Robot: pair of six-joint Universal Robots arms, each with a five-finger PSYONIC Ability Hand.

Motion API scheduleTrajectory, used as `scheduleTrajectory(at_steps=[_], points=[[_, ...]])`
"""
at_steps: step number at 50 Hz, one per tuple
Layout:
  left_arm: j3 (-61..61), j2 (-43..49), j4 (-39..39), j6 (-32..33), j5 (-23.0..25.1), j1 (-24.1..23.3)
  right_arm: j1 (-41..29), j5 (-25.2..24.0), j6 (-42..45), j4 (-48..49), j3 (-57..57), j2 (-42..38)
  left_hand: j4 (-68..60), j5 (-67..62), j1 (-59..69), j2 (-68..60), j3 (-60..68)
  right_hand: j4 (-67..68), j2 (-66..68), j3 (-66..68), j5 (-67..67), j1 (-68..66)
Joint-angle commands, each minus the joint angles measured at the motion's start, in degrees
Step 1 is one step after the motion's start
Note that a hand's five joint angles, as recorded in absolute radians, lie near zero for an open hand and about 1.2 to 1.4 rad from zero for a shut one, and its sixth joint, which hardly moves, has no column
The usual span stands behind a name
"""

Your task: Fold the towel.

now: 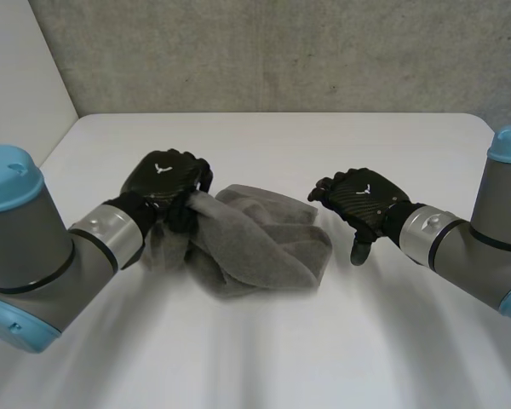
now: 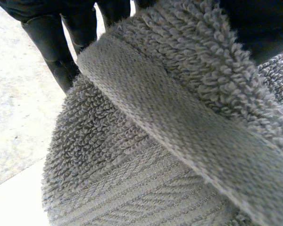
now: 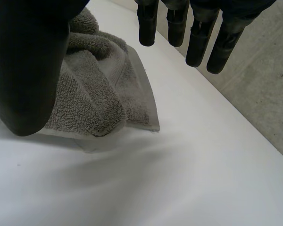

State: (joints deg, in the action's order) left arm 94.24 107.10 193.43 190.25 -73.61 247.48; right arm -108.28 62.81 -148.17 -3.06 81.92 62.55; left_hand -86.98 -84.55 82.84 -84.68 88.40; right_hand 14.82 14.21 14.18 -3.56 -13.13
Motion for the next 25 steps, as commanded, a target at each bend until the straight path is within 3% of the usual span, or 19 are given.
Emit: scheduleTrajectory(at_steps=[1,16,21,25], points=[[-0.4,-0.7,-0.4,-0.7,-0.7,1.0,-0.6,-1.5,-0.6,0.1,-0.4,-1.1,7.0,14.5,-2.8,4.7,-8.4,-4.8,-4.2,-4.2,3.6,3.1],[-0.3,-0.8,-0.4,-2.2,-5.0,2.7,-5.5,-0.1,-7.6,0.2,-8.3,-13.6,7.0,14.5,-2.8,4.7,-8.4,-4.8,-4.2,-4.2,3.6,3.1],[-0.3,-1.0,-0.4,-3.4,-5.1,3.0,-6.5,0.0,-10.1,0.7,-10.3,-15.3,7.0,14.5,-2.8,4.7,-8.4,3.2,3.8,3.8,-4.4,-4.9],[-0.4,-1.0,-0.4,-5.0,-5.0,3.4,-7.4,0.0,-13.5,1.1,-11.6,-16.3,7.0,14.5,-2.8,4.7,-8.4,18.4,19.0,19.0,-19.7,-20.1]])
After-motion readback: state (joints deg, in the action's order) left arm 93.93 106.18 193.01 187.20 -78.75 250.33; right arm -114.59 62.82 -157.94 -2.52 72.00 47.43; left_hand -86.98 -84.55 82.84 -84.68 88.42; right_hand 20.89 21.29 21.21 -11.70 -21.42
